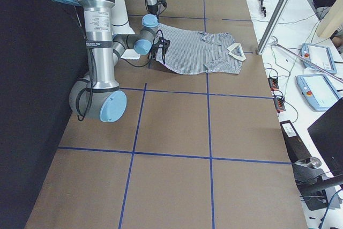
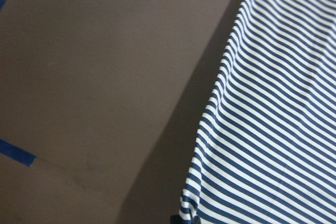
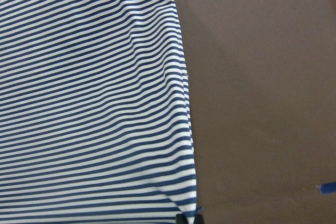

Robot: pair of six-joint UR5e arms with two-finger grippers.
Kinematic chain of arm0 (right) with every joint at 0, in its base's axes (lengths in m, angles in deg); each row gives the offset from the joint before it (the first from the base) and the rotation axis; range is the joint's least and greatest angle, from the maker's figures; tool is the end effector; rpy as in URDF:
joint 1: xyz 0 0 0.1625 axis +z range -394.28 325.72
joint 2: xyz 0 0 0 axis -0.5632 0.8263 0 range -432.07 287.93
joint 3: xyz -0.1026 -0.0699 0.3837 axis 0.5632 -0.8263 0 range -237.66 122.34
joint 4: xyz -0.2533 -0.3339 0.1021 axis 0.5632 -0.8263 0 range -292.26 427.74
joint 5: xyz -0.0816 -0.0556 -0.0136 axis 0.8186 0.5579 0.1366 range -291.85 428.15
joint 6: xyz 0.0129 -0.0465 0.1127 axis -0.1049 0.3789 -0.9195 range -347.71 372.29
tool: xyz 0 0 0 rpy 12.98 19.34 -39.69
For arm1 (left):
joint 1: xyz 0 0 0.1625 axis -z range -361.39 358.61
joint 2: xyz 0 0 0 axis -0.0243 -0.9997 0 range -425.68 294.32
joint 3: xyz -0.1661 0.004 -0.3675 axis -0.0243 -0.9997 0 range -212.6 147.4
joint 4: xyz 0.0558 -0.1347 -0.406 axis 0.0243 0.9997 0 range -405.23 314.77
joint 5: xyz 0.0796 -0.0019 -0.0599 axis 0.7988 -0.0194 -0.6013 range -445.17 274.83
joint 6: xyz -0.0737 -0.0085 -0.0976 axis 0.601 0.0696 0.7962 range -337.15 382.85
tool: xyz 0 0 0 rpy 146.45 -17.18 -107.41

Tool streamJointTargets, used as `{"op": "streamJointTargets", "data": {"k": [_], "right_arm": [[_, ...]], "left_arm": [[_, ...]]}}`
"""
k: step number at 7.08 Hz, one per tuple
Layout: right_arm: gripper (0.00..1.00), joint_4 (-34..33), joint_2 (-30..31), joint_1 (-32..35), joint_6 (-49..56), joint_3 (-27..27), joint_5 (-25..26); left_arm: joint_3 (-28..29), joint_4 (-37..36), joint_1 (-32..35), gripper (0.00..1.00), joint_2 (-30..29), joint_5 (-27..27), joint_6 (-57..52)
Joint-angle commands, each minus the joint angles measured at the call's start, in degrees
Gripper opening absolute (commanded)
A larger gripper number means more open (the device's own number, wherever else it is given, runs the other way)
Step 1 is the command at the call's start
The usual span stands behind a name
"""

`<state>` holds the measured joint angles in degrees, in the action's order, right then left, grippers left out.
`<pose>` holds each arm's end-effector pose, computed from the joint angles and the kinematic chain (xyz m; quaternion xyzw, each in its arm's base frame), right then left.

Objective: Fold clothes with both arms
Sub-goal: 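Lift the hem with both grippers and fold it toward the collar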

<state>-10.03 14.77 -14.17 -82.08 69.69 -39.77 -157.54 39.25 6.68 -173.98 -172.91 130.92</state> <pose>-0.4248 -0.2573 0.2900 -0.0782 -0.4537 0.1200 0.8796 0.5052 -0.2112 0.2254 -0.0173 0.4045 -0.2146 0.8888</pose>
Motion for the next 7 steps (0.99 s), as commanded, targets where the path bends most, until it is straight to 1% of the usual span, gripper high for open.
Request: {"op": "streamJointTargets", "data": {"k": [1, 2, 3, 5, 6, 7], "right_arm": [[0.0, -0.1, 2.88, -1.64, 0.06, 3.76, -5.25], [0.0, -0.1, 5.86, -4.17, 0.06, 7.7, -7.54], [0.0, -0.1, 6.58, -6.72, -0.02, 9.48, -7.57], [0.0, -0.01, 5.9, -6.93, 0.15, 10.2, -7.57], [0.0, -0.01, 5.45, -4.05, 1.46, 9.68, -7.31], [0.0, -0.01, 3.54, 1.55, 6.95, 8.28, -6.96]], "left_arm": [[-6.43, -4.31, -1.55, 0.0, -1.04, -0.24, -0.75], [-8.89, -5.72, -4.18, 0.0, -1.04, -0.41, -0.93], [-11.52, -7.82, -5.77, 0.0, -0.86, -1.02, -0.93], [-12.17, -8.2, -6.58, 0.0, -0.69, -1.12, -0.93], [-11.38, -8.02, -6.58, 0.0, -1.29, -1.12, -1.01], [-10.85, -7.76, -5.27, 0.0, -1.39, -1.03, -1.8]]}}
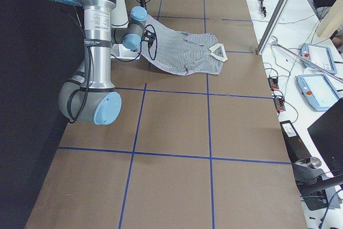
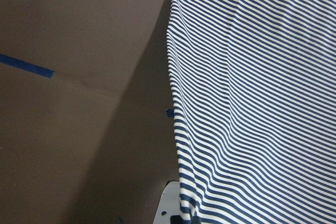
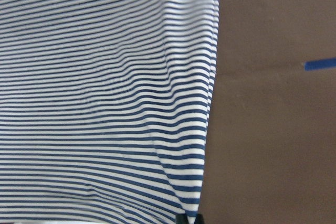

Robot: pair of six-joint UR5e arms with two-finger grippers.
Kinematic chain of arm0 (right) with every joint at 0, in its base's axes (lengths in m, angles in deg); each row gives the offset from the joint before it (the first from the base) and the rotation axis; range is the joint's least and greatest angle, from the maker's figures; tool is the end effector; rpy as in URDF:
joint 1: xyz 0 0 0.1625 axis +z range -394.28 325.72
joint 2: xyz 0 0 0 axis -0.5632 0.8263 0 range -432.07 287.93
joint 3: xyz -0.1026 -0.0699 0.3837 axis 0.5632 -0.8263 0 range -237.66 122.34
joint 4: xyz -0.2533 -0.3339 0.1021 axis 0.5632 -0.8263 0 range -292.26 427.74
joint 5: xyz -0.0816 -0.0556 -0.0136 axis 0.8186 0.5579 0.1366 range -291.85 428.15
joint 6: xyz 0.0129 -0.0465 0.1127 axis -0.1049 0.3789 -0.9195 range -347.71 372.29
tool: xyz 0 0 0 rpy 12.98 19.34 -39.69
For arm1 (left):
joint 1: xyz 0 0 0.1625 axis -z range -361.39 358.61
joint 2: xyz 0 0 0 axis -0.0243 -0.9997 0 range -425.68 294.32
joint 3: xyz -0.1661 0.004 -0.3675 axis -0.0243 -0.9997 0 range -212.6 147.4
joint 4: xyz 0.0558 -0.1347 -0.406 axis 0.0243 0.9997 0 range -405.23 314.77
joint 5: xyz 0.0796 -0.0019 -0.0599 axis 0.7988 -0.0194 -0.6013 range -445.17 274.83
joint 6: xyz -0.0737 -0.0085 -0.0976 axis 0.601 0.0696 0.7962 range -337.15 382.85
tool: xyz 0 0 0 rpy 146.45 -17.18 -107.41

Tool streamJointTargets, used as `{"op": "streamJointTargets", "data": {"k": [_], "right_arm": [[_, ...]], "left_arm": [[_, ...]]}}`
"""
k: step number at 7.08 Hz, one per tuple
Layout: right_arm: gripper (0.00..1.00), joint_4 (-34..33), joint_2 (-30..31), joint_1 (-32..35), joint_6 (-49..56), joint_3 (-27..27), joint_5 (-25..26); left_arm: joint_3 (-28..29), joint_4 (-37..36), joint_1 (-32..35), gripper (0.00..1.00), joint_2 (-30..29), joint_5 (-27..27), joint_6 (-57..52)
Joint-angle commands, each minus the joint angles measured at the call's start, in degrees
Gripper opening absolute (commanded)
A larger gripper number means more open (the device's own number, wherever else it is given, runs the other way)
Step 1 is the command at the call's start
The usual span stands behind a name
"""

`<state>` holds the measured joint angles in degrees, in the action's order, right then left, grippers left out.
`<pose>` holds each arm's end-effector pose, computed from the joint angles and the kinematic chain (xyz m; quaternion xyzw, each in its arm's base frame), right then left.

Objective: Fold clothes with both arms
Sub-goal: 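Lift the hem with both grippers and fold it toward the collar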

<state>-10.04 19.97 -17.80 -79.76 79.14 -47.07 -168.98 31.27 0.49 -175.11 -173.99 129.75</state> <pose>-0.3839 -0.1980 0.2535 -0.1319 -0.4859 0.0353 0.8633 0.4555 -0.1509 0.1646 -0.0485 0.4383 -0.1509 0.8847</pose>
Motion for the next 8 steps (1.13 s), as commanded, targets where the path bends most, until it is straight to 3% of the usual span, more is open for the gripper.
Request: {"op": "streamJointTargets", "data": {"k": [1, 4, 6, 8], "right_arm": [[0.0, 0.0, -3.6, 9.76, 10.51, -4.14, 0.35], [0.0, 0.27, -18.16, 21.01, 19.05, -20.9, 1.14], [0.0, 0.27, -25.56, 27.36, 21.46, -30.5, 0.79], [0.0, 0.96, -32.15, 30.44, 22.09, -39.37, 0.53]], "left_arm": [[0.68, 0.31, 4.32, 0.0, -1.12, 0.05, -6.03], [7.15, 2.85, 18.64, 0.0, -4.46, -0.21, -17.05], [20.75, 16.6, 26.39, 0.0, -5.7, -4.59, -22.14], [27.38, 23.41, 30.0, 0.0, -5.79, -4.69, -23.13]]}}
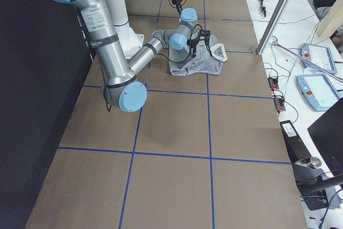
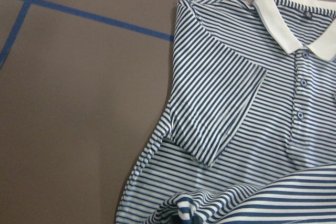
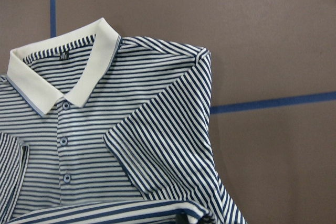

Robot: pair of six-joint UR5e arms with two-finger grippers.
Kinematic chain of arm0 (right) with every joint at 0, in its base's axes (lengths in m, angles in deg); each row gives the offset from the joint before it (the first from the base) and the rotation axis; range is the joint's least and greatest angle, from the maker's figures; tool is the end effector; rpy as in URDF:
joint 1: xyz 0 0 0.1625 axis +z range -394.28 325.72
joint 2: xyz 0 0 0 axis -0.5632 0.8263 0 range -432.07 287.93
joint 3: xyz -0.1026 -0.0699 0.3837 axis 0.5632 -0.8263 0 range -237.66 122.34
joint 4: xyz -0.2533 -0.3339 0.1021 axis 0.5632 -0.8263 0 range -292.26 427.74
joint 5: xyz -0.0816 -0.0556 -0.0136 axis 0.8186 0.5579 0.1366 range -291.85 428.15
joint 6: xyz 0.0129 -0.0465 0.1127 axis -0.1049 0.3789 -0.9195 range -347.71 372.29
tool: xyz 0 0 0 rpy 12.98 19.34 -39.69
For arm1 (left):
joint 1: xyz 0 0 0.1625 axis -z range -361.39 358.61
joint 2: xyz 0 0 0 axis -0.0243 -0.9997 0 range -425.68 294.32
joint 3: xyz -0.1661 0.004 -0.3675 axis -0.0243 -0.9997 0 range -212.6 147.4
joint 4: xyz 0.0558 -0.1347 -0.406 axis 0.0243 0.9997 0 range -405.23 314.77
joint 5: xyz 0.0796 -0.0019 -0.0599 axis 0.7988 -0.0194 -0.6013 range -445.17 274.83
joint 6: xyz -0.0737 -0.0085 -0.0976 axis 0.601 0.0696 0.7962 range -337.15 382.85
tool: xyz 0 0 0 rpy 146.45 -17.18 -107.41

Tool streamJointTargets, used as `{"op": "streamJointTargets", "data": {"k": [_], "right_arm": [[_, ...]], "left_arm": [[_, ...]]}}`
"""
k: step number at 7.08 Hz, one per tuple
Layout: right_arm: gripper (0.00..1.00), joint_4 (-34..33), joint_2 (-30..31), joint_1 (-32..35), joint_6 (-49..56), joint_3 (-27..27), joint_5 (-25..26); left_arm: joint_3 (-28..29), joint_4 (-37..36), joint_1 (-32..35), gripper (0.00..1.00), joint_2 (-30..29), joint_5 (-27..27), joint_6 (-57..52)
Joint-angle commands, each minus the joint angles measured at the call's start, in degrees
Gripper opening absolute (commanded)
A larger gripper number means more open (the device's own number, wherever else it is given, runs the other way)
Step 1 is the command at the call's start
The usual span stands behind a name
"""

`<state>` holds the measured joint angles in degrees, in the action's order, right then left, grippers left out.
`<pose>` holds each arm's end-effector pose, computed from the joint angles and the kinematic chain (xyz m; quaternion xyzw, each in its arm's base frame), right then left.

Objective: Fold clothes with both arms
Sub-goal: 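Lift the hem with both grippers and fold it toward the collar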

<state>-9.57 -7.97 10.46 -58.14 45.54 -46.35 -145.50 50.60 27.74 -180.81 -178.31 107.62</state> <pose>-0.3993 -0.5117 0.2573 0.0655 -0.4629 0.1011 0.8782 0.4653 -0.4043 0.2143 0.1104 0.4398 -0.1724 0.8744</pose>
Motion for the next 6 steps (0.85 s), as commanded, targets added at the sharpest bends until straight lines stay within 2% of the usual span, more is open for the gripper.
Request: {"op": "streamJointTargets", "data": {"k": [1, 3, 5, 6], "right_arm": [[0.0, 5.45, -5.37, 2.98, 0.47, -11.21, -0.19], [0.0, 13.73, -8.27, 3.43, 0.47, -22.2, -0.28], [0.0, 14.73, -8.55, 4.13, 0.47, -24.36, -0.28], [0.0, 14.73, -8.63, 4.57, 0.47, -24.8, -0.54]], "left_arm": [[6.09, 4.45, 4.86, 0.0, -1.05, -0.47, -3.96], [15.03, 10.73, 7.42, 0.0, -4.12, -0.47, -4.34], [21.82, 15.77, 8.57, 0.0, -4.84, -0.47, -4.26], [23.41, 17.61, 9.01, 0.0, -4.93, -0.47, -4.26]]}}
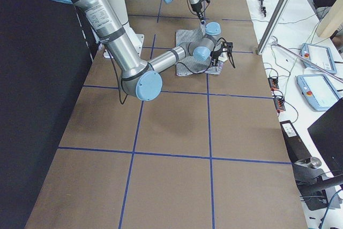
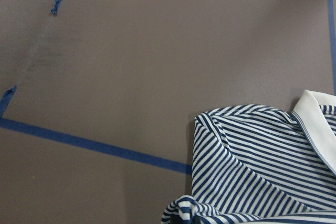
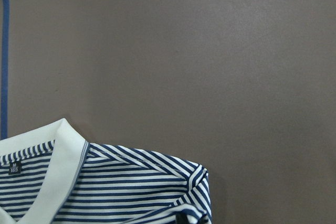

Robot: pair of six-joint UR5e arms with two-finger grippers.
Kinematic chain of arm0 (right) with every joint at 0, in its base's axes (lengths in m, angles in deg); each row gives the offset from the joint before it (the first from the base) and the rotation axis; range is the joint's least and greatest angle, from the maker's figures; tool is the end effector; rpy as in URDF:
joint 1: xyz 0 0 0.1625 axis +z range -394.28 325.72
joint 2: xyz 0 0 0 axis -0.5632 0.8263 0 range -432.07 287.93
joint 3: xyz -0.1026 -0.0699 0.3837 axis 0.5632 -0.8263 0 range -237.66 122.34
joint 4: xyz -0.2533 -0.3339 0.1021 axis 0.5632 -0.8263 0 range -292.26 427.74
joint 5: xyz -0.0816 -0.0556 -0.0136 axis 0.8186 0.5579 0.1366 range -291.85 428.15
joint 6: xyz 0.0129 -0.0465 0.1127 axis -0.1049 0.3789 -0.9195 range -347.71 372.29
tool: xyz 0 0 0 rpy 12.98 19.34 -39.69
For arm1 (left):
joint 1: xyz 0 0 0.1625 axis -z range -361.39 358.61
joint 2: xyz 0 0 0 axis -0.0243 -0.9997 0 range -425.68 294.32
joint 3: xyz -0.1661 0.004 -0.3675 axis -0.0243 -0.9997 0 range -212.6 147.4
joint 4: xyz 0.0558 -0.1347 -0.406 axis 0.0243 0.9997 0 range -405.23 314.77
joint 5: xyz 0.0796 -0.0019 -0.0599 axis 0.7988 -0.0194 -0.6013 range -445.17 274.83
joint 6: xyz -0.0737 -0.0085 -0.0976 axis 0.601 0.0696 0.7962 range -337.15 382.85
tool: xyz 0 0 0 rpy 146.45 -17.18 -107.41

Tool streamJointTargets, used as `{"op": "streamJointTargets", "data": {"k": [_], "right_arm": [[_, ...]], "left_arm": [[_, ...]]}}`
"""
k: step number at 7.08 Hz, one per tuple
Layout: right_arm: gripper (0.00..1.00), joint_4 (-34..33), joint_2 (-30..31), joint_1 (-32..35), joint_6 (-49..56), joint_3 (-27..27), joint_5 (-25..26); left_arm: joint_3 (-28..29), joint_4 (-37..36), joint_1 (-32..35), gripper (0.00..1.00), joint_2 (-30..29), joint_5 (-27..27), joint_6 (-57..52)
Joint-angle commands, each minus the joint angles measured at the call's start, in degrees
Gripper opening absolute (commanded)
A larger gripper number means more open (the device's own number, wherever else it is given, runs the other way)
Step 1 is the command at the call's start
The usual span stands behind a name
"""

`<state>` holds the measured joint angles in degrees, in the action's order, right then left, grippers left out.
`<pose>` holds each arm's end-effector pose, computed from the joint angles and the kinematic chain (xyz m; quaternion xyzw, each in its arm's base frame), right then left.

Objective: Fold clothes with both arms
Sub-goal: 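Lay the hem down near the collar and release both grippers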

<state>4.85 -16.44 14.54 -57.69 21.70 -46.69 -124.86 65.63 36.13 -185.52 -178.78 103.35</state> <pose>-0.4339 -0.6202 0.3233 0.0767 -0.4556 0.1299 0.8773 0.4834 -0.5296 0.2884 0.1520 0.4200 -0.2030 0.8714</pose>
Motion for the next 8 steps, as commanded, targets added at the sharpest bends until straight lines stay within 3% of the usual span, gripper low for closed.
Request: {"op": "streamJointTargets", "data": {"k": [1, 3, 6, 7, 8], "right_arm": [[0.0, 0.31, -0.87, 0.57, 0.02, -1.22, -0.29], [0.0, 0.31, -1.93, 0.49, -0.15, -2.01, -0.29], [0.0, 0.4, -2.1, 0.49, 0.02, -2.19, -0.29], [0.19, 0.49, -2.1, 0.49, 0.02, -2.19, -0.29], [0.7, 0.49, -2.19, 0.31, 0.02, -2.19, -0.2]], "left_arm": [[4.27, 2.52, 0.97, 0.0, -2.22, 0.0, 0.27], [8.05, 2.52, 2.11, 0.0, -5.4, 0.0, 0.37], [8.24, 2.52, 2.03, 0.0, -6.02, 0.0, 0.45], [8.24, 2.26, 1.85, 0.28, -6.28, 0.0, 0.54], [8.16, 2.25, 1.85, 0.6, -6.37, 0.0, 0.54]]}}
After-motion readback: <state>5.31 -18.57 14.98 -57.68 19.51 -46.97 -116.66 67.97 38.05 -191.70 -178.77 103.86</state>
